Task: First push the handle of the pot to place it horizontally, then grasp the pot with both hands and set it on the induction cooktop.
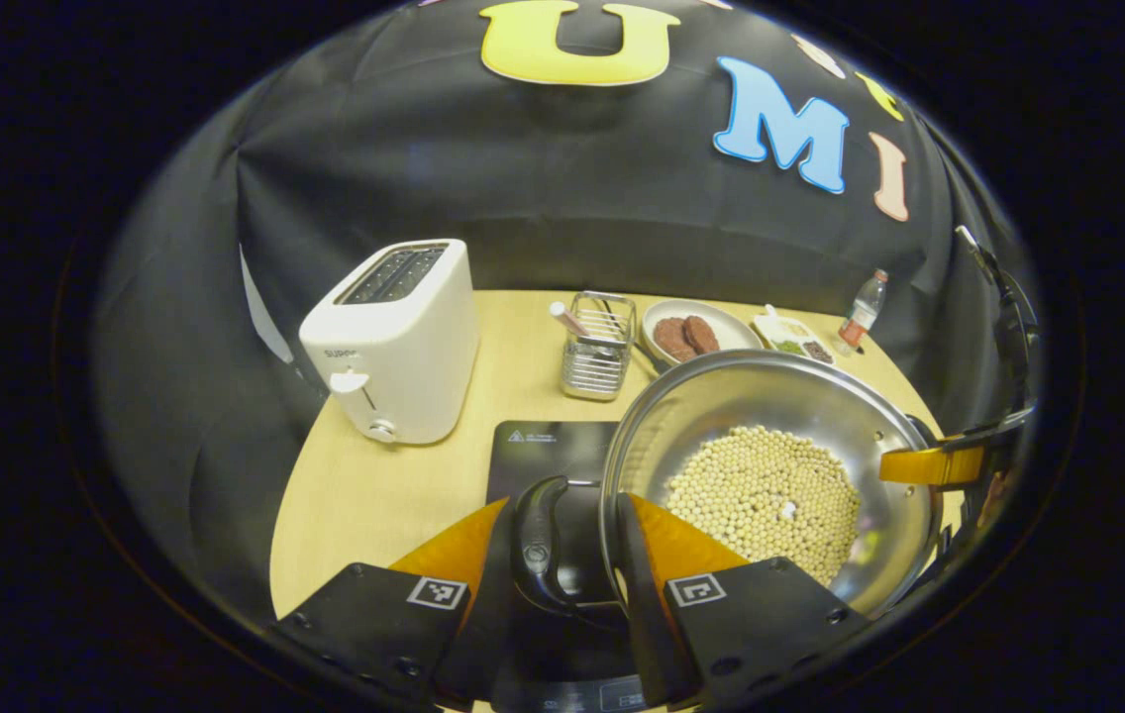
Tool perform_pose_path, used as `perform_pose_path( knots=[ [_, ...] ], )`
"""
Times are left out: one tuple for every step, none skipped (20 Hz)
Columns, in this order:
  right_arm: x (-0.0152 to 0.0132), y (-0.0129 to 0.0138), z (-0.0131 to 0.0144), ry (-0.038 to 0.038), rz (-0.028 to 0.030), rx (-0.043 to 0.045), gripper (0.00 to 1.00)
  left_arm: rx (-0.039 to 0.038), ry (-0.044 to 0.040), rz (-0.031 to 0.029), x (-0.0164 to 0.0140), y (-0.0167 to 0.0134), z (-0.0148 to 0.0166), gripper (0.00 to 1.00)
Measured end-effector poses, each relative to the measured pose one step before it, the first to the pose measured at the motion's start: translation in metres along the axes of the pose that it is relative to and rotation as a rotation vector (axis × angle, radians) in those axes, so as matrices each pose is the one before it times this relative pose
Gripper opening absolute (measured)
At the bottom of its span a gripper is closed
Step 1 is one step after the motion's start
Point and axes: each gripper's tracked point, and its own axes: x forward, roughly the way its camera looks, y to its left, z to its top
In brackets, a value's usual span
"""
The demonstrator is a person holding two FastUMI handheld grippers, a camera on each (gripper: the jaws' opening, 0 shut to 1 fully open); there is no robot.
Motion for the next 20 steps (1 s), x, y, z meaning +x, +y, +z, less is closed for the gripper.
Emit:
perform_pose_path(
  knots=[
    [0.00119,0.00012,-0.00023,0.00193,0.00277,-0.0008,0.53,-0.00069,0.00171,0.00249,-0.00142,0.002,0.00104,0.56],
    [0.00085,-0.00005,0.00032,0.00389,0.00366,0.00014,0.53,0.00014,0.00168,0.00328,-0.00043,0.0038,-0.00067,0.56],
    [0.00016,-0.0002,0.00048,0.00275,0.00367,0.00142,0.53,0.00061,0.00057,0.00351,-0.00012,0.00412,0.00017,0.59],
    [0.00128,-0.00018,-0.00096,0.00277,0.00308,0.00116,0.53,0.00225,0.00069,0.00357,0.0041,0.00588,-0.00201,0.59],
    [0.00033,-0.00028,0.00027,0.0053,0.00316,0.00055,0.53,0.00196,0.00166,0.00344,0.00269,0.00431,-0.00055,0.59],
    [0.0007,-0.00026,-0.00037,0.00406,0.00219,0.00095,0.53,0.0011,0.00065,0.00281,0.00084,0.00294,-0.00021,0.59],
    [0.00037,-0.0003,0.0006,0.00322,0.00289,0.00178,0.53,0.00124,0.00047,0.00254,0.00054,0.003,0.00056,0.56],
    [0.00084,0.00014,-0.00043,0.00285,0.00122,0.00063,0.53,0.00187,0.00079,0.00129,0.00015,0.00224,-0.0007,0.56],
    [-0.0003,-0.00046,0.00057,-0.00021,0.00133,0.00227,0.53,0.00265,-0.00067,0.00143,0.00135,0.00289,0.00079,0.56],
    [0.00079,0.00078,-0.00155,0.00203,0.00165,0.00241,0.53,0.00486,-0.00145,0.00256,0.00062,0.00284,-0.00008,0.56],
    [0.00027,-0.00049,0.00004,0.00063,0.00169,0.00251,0.53,0.00235,0.00007,0.0008,0.00162,0.00267,0.00056,0.56],
    [0.00057,-0.00005,-0.00127,0.00019,0.001,0.00411,0.53,0.00195,-0.00078,0.00096,0.0002,0.003,0.00017,0.56],
    [0.00049,0.00046,-0.00058,0.0021,0.00128,0.004,0.53,0.00148,-0.00022,0.00092,0.00168,0.00266,0.00023,0.56],
    [0.00115,0.0006,-0.00122,-0.00018,0.00025,0.00437,0.53,0.00168,0.00004,0.00056,0.00196,0.00154,-0.00047,0.56],
    [0.0002,-0.00007,0.00045,-0.00149,0.00029,0.00123,0.53,0.00016,0.00052,0.00014,0.00104,0.00239,0.00029,0.56],
    [0.0002,-0.00026,-0.00083,0.00043,-0.00033,0.00076,0.53,-0.00043,0.00018,-0.00026,0.00108,0.00204,-0.00139,0.56],
    [-0.00017,0.00011,0.00081,0.00009,0.00043,0.00056,0.53,-0.00203,0.00265,-0.00052,0.00179,0.0019,-0.00137,0.56],
    [-0.00038,0.00014,-0.00094,0.0033,0.00007,0.00106,0.53,-0.00275,0.00158,-0.0005,0.00109,0.00151,-0.00184,0.56],
    [0.00039,-0.00006,0.00104,0.00101,-0.00074,0.00072,0.53,0.00106,0.00178,-0.00089,0.00268,0.00146,-0.00111,0.56],
    [-0.00031,0.00023,-0.00085,0.00159,-0.00083,0.00226,0.53,0.00103,-0.0004,-0.00048,0.0031,0.0015,-0.00075,0.56]
  ],
)
